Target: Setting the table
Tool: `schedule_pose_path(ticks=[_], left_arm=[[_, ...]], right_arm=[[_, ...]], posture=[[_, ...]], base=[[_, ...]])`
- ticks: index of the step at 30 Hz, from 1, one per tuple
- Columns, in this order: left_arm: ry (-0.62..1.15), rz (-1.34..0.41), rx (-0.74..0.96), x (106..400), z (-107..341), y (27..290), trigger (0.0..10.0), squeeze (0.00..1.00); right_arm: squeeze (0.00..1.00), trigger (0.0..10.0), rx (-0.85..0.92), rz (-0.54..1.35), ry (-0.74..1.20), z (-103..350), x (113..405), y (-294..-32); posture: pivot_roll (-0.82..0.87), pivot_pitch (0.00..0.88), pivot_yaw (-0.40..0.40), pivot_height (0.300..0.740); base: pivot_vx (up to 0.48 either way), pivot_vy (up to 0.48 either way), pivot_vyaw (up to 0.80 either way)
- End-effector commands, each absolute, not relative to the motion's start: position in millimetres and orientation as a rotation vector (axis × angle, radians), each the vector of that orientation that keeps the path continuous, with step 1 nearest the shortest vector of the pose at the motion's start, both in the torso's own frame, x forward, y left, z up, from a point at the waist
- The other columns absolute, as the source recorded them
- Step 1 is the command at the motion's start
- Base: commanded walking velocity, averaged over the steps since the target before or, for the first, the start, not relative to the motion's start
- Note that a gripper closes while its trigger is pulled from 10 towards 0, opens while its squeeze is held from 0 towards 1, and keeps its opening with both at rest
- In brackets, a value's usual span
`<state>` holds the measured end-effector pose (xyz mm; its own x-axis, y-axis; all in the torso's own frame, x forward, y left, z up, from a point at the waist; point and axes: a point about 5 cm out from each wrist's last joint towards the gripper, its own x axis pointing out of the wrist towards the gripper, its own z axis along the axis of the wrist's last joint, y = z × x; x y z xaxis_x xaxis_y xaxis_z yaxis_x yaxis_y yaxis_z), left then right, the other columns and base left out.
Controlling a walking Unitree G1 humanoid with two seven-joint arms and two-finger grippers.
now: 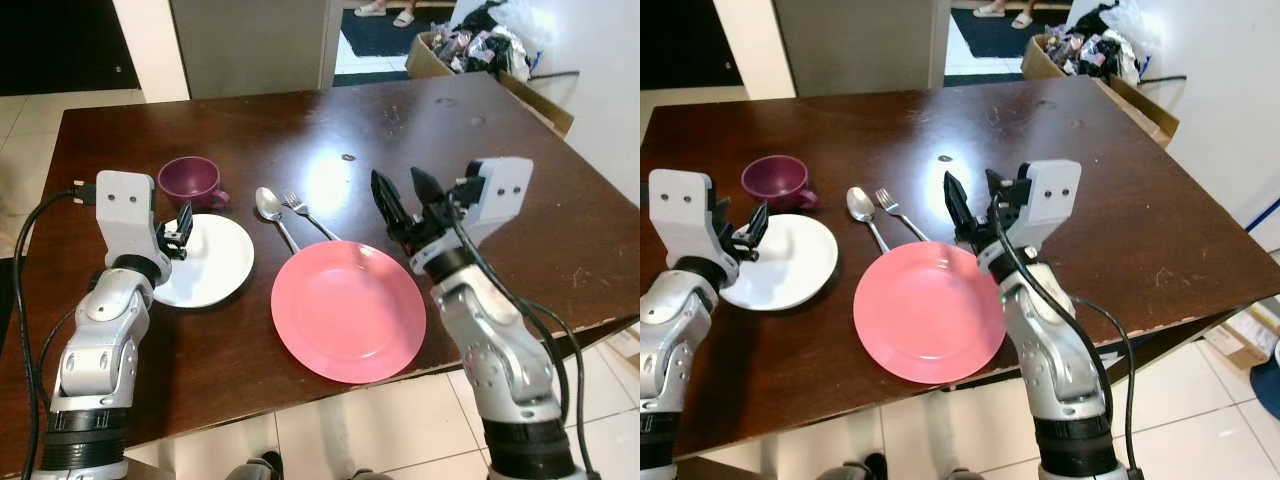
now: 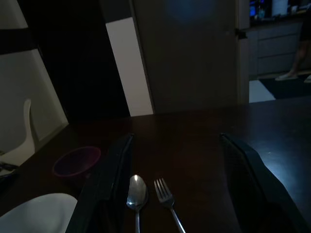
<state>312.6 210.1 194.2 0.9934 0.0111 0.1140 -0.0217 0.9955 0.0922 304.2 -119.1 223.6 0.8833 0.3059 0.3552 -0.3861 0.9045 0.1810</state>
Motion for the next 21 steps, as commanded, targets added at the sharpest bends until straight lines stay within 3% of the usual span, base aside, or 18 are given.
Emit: schedule_pose_path(ticks=[1,10,21], left_arm=[[-0.128,-0.012,0.102,312.3,198.8,207.6,10.0,0.0],[-0.17,0.029,0.096,307.7,209.9,200.2,10.0,0.0],[-0.143,-0.025,0.085,307.9,201.4,182.3,10.0,0.0]], right_arm=[[0.0,10.0,0.249,0.337,-0.322,218.9,305.9,-125.1],[0.0,10.0,0.249,0.263,-0.352,218.9,299.1,-142.6],[0.0,10.0,0.269,0.268,-0.344,216.2,296.2,-137.6]], posture=[[-0.05,0.012,0.002,0.74],[-0.06,0.031,0.033,0.74],[-0.08,0.049,0.05,0.74]], base=[[0.0,0.0,0.0],[0.0,0.0,0.0],[0.0,0.0,0.0]])
